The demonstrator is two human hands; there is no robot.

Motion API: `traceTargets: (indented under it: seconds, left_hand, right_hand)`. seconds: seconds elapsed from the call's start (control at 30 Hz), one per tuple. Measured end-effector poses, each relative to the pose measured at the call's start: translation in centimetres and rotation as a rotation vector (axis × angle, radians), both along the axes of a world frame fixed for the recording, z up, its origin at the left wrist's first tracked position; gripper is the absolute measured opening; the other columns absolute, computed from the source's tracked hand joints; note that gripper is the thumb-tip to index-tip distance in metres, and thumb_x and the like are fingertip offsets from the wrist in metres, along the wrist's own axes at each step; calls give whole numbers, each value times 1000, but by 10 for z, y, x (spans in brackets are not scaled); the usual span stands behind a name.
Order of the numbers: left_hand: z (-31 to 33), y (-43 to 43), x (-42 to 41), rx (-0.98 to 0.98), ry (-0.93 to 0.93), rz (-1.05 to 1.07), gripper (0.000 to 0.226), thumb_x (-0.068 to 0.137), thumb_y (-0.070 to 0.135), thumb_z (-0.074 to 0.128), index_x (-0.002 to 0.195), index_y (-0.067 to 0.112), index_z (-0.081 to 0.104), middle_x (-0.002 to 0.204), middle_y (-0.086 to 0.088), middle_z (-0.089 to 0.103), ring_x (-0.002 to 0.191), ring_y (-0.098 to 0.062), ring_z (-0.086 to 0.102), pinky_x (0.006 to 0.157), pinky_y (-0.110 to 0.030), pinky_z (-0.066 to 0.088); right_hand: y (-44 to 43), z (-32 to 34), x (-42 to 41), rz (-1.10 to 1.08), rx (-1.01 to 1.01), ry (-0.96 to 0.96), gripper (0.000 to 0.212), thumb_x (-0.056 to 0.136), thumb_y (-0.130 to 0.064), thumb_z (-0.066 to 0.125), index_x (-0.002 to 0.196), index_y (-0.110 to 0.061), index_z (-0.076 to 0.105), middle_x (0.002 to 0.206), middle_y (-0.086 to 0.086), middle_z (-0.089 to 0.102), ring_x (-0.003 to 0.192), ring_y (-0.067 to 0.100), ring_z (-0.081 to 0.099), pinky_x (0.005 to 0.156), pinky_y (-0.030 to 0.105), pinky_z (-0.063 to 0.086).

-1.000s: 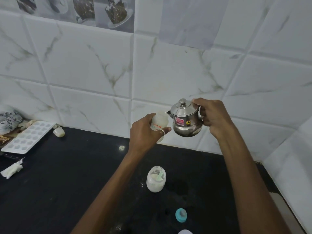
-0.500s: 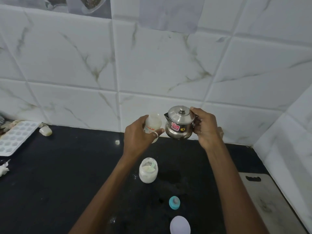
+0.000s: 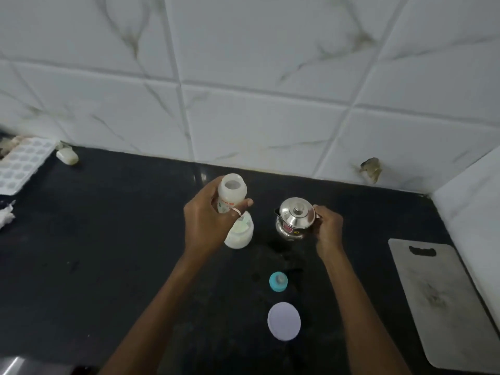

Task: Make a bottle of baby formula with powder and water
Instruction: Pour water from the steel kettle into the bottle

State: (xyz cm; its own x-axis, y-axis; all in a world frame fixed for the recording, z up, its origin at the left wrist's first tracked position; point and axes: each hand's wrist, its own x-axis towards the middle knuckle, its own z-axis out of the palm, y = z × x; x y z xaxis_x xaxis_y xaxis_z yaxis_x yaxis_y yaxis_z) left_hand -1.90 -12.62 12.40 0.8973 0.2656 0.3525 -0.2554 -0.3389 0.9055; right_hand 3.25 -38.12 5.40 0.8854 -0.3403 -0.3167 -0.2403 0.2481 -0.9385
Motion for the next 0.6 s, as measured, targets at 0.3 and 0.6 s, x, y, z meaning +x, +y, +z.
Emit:
traceTargets:
  seconds: [0.3, 0.6]
  left_hand:
    - [-51, 0, -17, 25, 29, 56, 53, 77, 32, 92, 124, 32, 67, 116, 14, 73, 109, -12, 72, 89, -27, 60]
    - [-68, -16, -22, 74, 80, 68, 61, 76, 33, 91, 128, 13, 68, 122, 3, 73, 113, -12, 69, 94, -34, 59]
  right_hand:
    - [5, -71, 4, 82, -21, 57, 14, 77, -15, 60, 72, -10, 72, 69, 3, 65, 66, 11, 61, 57, 24, 49]
    - [6, -84, 2, 59, 4, 71, 21, 77, -14, 58, 59, -20, 69, 60, -5, 61, 58, 5, 57, 51, 20, 45]
